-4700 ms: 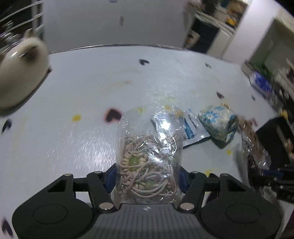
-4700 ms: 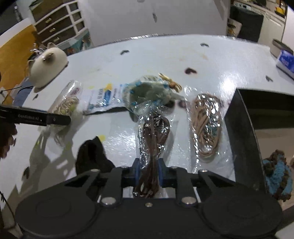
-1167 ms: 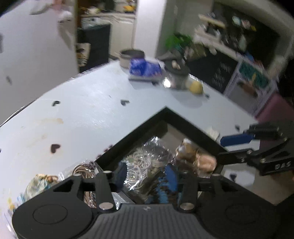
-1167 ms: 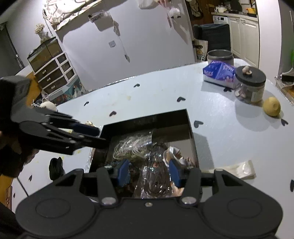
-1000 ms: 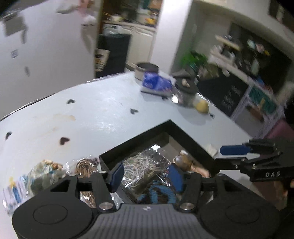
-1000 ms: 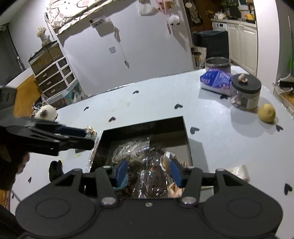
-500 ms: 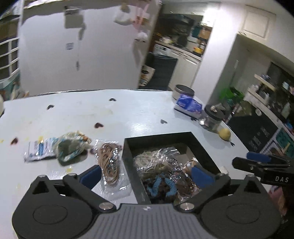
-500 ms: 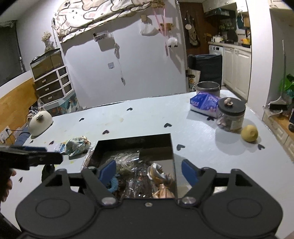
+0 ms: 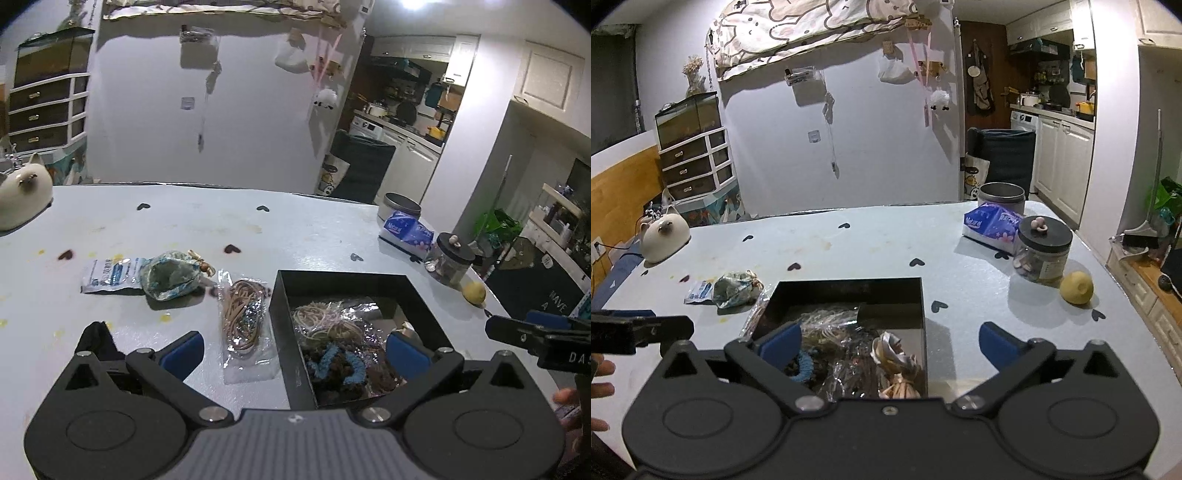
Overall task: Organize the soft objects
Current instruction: 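Withdraw both tools from the box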
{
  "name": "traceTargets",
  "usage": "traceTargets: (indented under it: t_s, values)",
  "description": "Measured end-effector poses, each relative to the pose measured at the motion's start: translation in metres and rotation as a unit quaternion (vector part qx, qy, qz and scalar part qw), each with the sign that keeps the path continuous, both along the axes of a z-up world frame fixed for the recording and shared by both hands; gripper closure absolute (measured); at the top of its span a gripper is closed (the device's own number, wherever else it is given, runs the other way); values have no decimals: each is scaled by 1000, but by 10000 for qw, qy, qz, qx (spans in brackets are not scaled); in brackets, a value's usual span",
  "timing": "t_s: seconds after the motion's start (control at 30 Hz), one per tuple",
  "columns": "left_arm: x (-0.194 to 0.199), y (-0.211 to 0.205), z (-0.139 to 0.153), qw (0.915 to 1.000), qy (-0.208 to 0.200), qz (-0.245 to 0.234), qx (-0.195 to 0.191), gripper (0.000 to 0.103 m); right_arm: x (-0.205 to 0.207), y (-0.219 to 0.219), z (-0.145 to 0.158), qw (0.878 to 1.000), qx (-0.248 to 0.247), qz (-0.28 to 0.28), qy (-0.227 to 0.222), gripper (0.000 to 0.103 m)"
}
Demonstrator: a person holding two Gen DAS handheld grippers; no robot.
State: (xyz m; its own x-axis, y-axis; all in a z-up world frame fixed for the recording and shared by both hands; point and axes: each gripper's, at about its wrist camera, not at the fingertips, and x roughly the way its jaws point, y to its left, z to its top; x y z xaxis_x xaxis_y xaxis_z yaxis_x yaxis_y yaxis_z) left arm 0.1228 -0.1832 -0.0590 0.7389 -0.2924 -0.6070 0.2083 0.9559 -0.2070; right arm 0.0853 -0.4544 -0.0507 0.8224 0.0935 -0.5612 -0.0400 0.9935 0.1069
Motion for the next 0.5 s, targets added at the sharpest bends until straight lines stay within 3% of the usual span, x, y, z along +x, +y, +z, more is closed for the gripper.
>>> traceTargets:
  t_s: [0.5]
  values:
    - [-5,39,-4,9996,-39,268,99,0,3,25,-6,9999,33,-130,-37,0]
